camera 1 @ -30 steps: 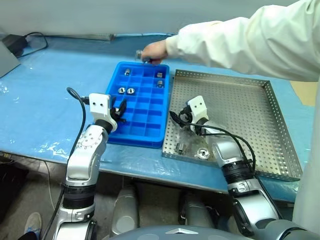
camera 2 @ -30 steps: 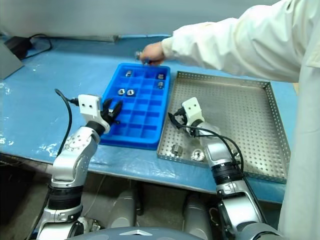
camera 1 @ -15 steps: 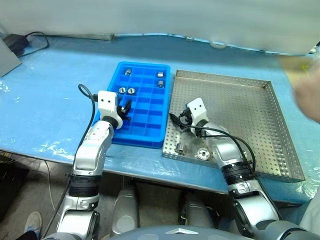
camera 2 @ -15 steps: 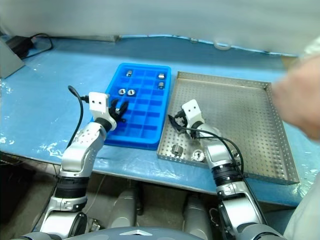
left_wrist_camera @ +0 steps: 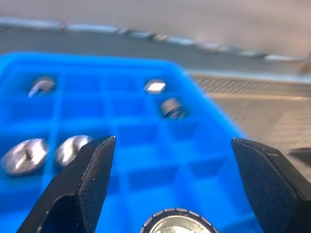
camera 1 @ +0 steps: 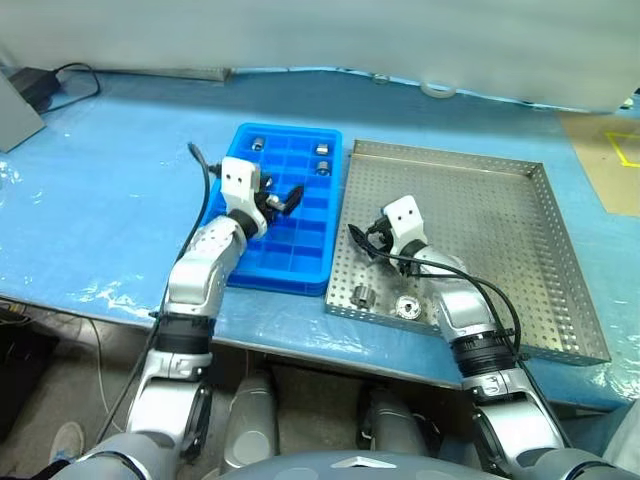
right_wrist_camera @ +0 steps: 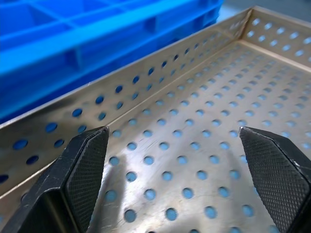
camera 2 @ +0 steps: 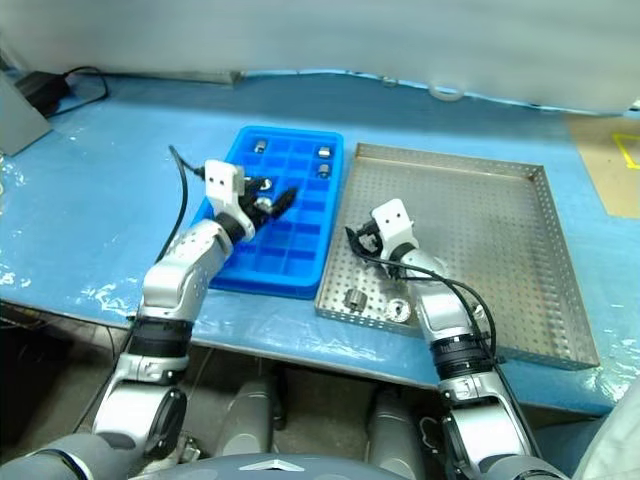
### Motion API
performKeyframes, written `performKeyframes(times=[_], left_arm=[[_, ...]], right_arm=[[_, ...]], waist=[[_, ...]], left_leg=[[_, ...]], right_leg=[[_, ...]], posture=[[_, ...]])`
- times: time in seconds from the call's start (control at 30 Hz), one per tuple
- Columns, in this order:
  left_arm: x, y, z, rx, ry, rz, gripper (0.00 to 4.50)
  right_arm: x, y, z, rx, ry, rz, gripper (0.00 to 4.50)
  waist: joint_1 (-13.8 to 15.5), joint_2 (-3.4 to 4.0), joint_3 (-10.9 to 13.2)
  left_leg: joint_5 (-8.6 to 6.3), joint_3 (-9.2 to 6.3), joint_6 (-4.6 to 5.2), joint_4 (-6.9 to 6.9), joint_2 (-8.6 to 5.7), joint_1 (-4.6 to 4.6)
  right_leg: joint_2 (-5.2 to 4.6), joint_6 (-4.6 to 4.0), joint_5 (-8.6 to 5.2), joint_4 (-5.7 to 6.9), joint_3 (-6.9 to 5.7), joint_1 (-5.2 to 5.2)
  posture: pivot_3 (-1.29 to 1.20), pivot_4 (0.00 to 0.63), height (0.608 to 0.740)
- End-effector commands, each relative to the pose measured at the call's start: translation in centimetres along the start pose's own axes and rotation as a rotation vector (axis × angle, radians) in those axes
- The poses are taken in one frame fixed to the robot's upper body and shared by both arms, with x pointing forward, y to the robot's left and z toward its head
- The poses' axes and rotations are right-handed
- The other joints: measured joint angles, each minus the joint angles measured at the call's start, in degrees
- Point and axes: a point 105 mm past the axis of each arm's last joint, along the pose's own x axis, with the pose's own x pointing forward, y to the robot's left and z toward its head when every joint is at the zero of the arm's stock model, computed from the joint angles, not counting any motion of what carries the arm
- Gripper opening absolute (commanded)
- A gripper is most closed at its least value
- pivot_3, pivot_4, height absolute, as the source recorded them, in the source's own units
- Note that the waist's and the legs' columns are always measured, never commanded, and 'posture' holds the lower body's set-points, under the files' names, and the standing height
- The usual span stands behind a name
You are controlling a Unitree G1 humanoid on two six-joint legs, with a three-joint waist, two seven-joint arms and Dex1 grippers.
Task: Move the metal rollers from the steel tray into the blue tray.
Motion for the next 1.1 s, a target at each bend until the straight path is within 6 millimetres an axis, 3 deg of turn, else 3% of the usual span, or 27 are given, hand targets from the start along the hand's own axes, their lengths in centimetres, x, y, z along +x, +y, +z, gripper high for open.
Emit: performKeyframes(times=[0.03,0.2,0.37,0.47,0.67,0.8,0.93,1.1], left_arm=[[1.3,0.5,0.7,0.022,-0.027,0.008,4.18],[1.5,0.9,0.3,0.054,-0.02,0.042,4.18],[0.8,0.9,-0.2,0.027,-0.032,0.074,4.18],[0.7,0.1,0.8,-0.339,-0.095,0.03,4.18],[-0.3,-0.9,3.5,-0.794,-0.209,-0.16,4.18],[-0.6,-2.8,4.6,-0.881,-0.199,-0.292,4.18],[-0.4,-4.4,4.7,-0.966,-0.172,-0.38,4.18],[-0.5,-7.3,4.3,-0.901,-0.102,-0.517,4.18]], right_arm=[[-1.8,-2.1,1.0,0.004,-0.039,-0.095,4.5],[-2.6,-2.6,0.4,0.012,-0.018,-0.129,4.5],[-2.0,-2.0,0.8,0.026,-0.03,-0.105,4.5],[-1.2,-0.4,3.3,0.226,-0.124,0.005,4.5],[-1.3,1.6,8.7,0.731,-0.288,0.269,4.5],[-1.5,2.6,10.2,0.85,-0.302,0.376,4.5],[-1.3,4.2,10.4,0.832,-0.25,0.445,4.5],[-1.9,5.6,12.2,0.894,-0.292,0.552,4.5]], waist=[[-0.22,-0.02,-0.04],[-1.87,-0.08,-0.09],[-2.94,-0.09,-0.1],[-2.88,-0.09,-0.09],[-2.59,-0.09,-0.09],[-1.73,-0.09,-0.09],[-1.34,-0.09,-0.09],[-1.37,-0.09,-0.09]], left_leg=[[0.0,0.01,0.0,0.0,-0.03,0.03],[-0.01,0.03,0.03,0.01,0.0,0.02],[0.0,0.05,0.03,0.0,0.02,0.09],[0.0,0.07,0.03,0.0,0.02,0.07],[0.0,0.05,0.05,0.02,0.03,0.08],[0.01,0.05,0.05,0.01,0.02,0.08],[0.02,0.05,0.03,-0.01,0.0,0.07],[0.12,0.03,-0.13,-0.14,0.03,0.08]], right_leg=[[0.0,0.0,0.0,0.0,0.03,0.03],[0.01,-0.02,0.01,-0.06,0.02,0.0],[0.02,-0.03,0.01,-0.03,-0.02,0.0],[0.0,-0.03,0.01,-0.03,-0.03,-0.01],[0.0,-0.18,0.09,0.03,-0.08,-0.01],[0.0,-0.19,0.08,-0.01,-0.09,0.03],[0.0,-0.16,0.07,-0.02,-0.08,0.02],[0.0,0.21,-0.13,-0.02,-0.06,-0.02]], posture=[[-0.01,0.15,0.74],[-0.06,0.15,0.74],[-0.03,0.15,0.74],[0.01,0.15,0.74],[0.03,0.15,0.74],[0.03,0.15,0.74],[0.01,0.15,0.74],[-0.02,0.15,0.74]])
